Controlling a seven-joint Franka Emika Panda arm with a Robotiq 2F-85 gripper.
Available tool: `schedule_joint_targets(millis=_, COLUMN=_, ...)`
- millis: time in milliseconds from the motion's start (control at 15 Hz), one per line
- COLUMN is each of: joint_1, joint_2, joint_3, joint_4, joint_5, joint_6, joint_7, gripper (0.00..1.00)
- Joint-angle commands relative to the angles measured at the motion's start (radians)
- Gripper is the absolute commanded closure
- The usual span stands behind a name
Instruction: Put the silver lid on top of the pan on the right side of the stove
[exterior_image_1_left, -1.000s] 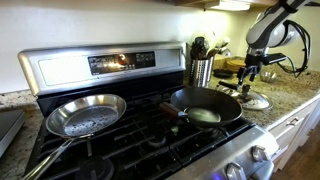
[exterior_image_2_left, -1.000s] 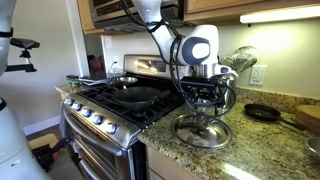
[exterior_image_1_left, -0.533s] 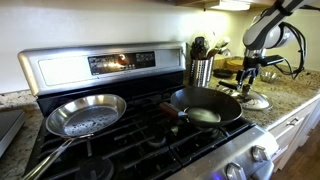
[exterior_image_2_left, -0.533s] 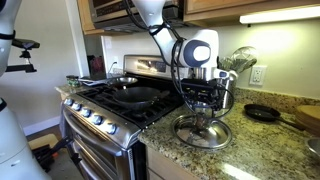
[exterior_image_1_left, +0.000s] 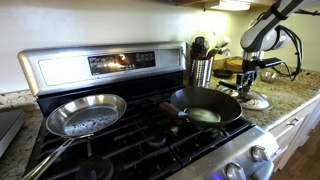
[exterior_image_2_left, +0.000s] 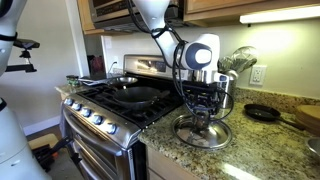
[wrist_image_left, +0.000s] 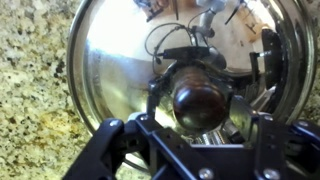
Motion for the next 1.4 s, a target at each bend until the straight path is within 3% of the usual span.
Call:
schedule_joint_targets(millis=0, joint_1=-0.003, joint_2=0.004, joint_3=0.0, joint_4=0.025, joint_5=-0.004, joint_6=-0.051, joint_7=-0.004, gripper=0.55)
schedule_joint_targets(millis=267, joint_1=0.001, joint_2=0.002, joint_3=-0.004, joint_4=0.031, joint_5=-0.01, joint_6=-0.066, joint_7=0.003, gripper=0.8)
schedule_joint_targets(millis=933, joint_1=0.014, joint_2=-0.095, joint_3=-0.018, joint_4=0.022, joint_5=-0.046, joint_6=-0.13, joint_7=0.001, gripper=0.8)
schedule_joint_targets(millis=1333, joint_1=0.029, joint_2=-0.228, joint_3=-0.009, joint_4=-0.051, joint_5=-0.07, joint_6=-0.127, joint_7=-0.028, gripper=0.8)
